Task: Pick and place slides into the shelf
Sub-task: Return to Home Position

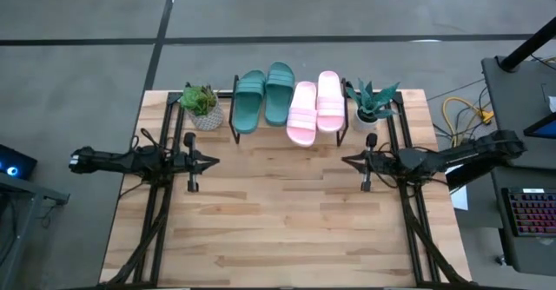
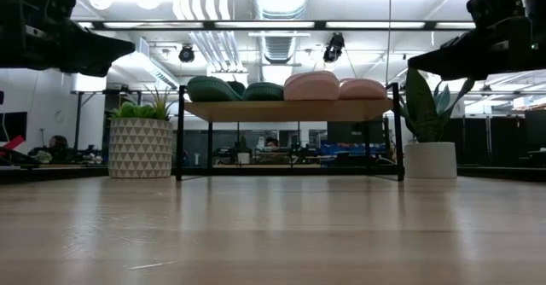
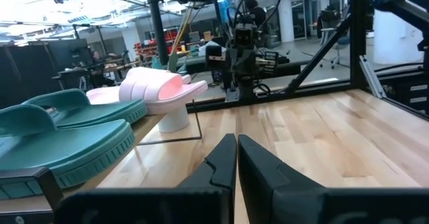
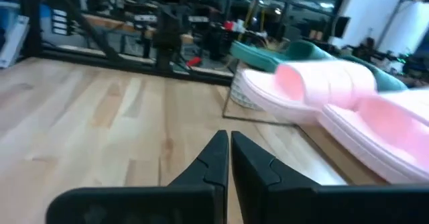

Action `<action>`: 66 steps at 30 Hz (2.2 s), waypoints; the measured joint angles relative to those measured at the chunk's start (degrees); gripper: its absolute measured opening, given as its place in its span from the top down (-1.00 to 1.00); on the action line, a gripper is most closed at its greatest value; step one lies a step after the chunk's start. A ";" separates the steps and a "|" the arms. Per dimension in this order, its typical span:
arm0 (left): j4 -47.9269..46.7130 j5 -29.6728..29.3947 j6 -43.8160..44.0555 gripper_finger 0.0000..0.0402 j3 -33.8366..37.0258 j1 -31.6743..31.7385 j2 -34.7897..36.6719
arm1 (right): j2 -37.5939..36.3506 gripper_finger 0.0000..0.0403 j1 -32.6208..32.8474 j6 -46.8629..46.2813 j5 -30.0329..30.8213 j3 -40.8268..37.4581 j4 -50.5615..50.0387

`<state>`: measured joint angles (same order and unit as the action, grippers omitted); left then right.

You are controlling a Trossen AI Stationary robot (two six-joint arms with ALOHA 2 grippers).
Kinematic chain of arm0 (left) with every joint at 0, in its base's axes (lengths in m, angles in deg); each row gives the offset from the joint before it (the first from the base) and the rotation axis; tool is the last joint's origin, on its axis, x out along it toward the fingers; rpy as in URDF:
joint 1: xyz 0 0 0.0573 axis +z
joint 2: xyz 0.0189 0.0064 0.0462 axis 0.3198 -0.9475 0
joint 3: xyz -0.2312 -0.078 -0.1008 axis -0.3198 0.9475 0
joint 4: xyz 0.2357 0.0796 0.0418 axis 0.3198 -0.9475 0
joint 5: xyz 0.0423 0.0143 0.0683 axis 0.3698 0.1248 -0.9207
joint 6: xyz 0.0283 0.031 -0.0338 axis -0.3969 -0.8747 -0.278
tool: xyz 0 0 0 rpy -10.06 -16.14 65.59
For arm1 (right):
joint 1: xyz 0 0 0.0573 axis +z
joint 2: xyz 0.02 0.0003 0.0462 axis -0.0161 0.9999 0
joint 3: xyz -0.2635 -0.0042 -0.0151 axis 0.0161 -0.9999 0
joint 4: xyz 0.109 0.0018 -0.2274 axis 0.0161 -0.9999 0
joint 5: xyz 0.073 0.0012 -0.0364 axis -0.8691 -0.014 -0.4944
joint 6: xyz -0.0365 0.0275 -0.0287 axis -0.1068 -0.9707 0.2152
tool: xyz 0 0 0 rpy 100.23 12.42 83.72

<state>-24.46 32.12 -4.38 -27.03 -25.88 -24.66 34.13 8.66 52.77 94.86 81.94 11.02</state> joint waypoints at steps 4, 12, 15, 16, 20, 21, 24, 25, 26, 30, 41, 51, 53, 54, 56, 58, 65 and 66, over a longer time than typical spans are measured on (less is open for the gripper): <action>0.01 -0.25 0.04 1.00 0.03 0.02 0.00 | -7.89 0.96 -0.01 -2.41 5.83 0.00 -7.41; -0.08 -0.64 0.00 1.00 0.05 0.02 0.00 | -26.19 0.96 0.02 -5.87 -3.94 0.10 -26.40; -0.08 -0.90 0.06 1.00 0.06 0.02 0.02 | -29.70 0.96 -0.15 -5.46 -14.96 0.18 -27.18; -0.09 -0.94 0.07 1.00 0.08 0.02 -0.01 | -30.42 0.96 -0.19 -5.40 -16.74 0.18 -27.85; -0.12 -0.93 1.47 1.00 0.08 0.02 -0.03 | -30.29 0.96 -1.86 -6.22 -15.55 0.18 -28.23; -0.12 -0.93 1.57 1.00 0.08 0.02 -0.04 | -30.00 0.96 -2.41 -6.41 -15.57 0.18 -28.23; -0.12 -0.93 1.83 1.00 0.08 0.02 -0.11 | -29.11 0.96 -4.05 -7.91 -16.47 0.18 -28.38; -0.14 -0.92 2.34 1.00 0.10 0.02 -0.11 | -28.70 0.96 -4.33 -8.52 -16.65 0.18 -28.41; -0.14 -0.93 3.03 1.00 0.10 0.02 -0.16 | -28.28 0.96 -4.59 -9.18 -16.82 0.18 -28.46; -0.17 -0.90 4.49 1.00 0.10 0.02 -0.36 | -27.27 0.96 -4.79 -9.56 -16.80 0.18 -28.47; -0.29 -0.22 8.62 1.00 0.10 0.02 -2.77 | -27.34 0.96 -4.76 -10.18 -16.76 0.18 -28.47; -0.04 1.72 12.09 1.00 0.10 0.02 -5.94 | -27.31 0.96 -4.76 -9.68 -16.62 0.18 -28.45; 0.24 1.69 12.08 1.00 0.10 0.02 -6.04 | -27.31 0.96 -4.76 -9.62 -16.54 0.18 -28.45; 0.35 1.69 12.08 1.00 0.10 0.02 -5.95 | -27.31 0.96 -4.76 -9.58 -16.44 0.18 -28.41; 0.59 1.69 12.08 1.00 0.10 0.02 -5.74 | -27.31 0.96 -4.76 -9.58 -16.38 0.18 -28.41; 0.80 1.72 12.08 1.00 0.10 0.02 -5.48 | -27.31 0.96 -4.74 -9.58 -16.38 0.18 -28.41; 0.94 1.81 12.06 1.00 0.10 0.02 -5.64 | -27.31 0.96 -4.74 -9.58 -16.34 0.16 -28.39; 0.95 1.89 12.05 1.00 0.10 0.02 -5.60 | -27.31 0.96 -4.74 -9.58 -16.34 0.16 -28.39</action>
<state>-23.51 34.01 7.67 -26.93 -25.85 -30.26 6.81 3.92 43.19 78.52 82.09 -17.37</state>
